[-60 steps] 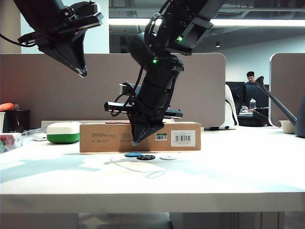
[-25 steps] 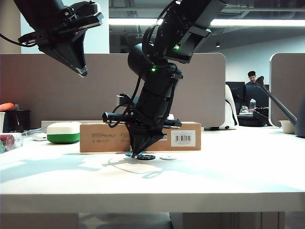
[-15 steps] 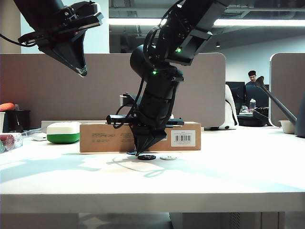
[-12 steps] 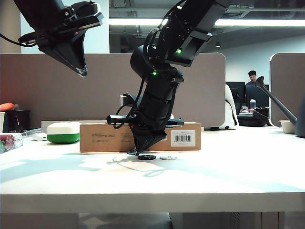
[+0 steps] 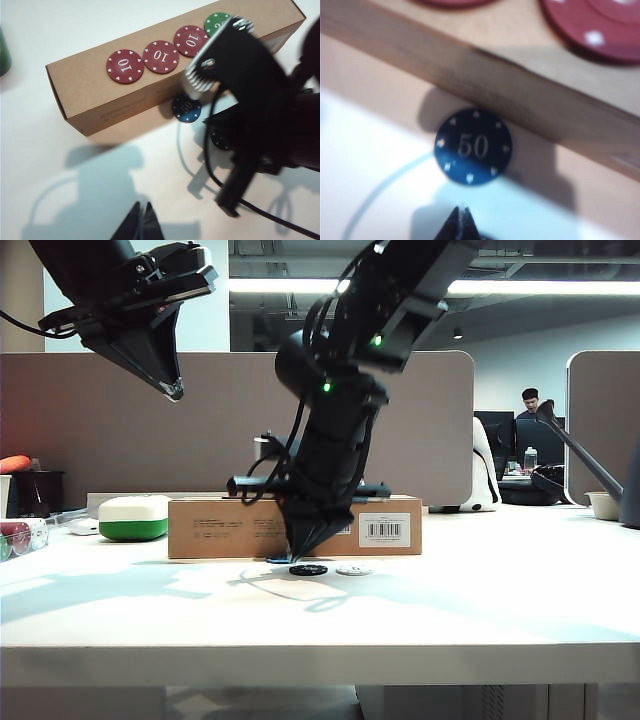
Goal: Push the chip, whose value equals the sum of all the chip values on the rectangular box, forward next to the box.
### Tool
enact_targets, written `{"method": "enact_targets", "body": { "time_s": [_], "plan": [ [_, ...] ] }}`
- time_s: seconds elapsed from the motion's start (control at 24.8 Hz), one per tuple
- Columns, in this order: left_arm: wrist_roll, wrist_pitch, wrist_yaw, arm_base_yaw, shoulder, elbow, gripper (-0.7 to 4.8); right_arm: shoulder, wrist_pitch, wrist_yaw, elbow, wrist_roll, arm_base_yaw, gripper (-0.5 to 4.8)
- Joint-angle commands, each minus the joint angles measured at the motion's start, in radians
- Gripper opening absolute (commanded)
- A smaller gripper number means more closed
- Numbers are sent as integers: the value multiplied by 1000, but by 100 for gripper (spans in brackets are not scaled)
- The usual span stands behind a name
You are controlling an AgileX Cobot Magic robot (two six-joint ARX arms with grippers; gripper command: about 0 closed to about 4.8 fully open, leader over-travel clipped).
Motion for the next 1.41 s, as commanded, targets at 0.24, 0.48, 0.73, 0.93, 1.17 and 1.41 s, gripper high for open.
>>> {"method": "enact_targets", "body": {
  "time_s": [0.24,0.48,0.73,0.93,1.17,1.41],
  "plan": [
    [5,9,0,0,-3,3,-5,-219,-93,1,2,6,0,-3],
    [5,9,0,0,-3,3,-5,-354,-212,1,-18,6,0,-3],
    [5,10,0,0,-5,3,-5,-663,-132,1,-328,52,0,-3],
    [5,9,0,0,-5,3,-5,-908,-60,1,-591,54,7,-3],
    [5,9,0,0,-14,3,-5,-1176,-99,-18,-890,91,8,-3],
    [5,8,0,0,-119,3,-5,-1223,-165,-18,-974,90,5,-2]
  ]
}}
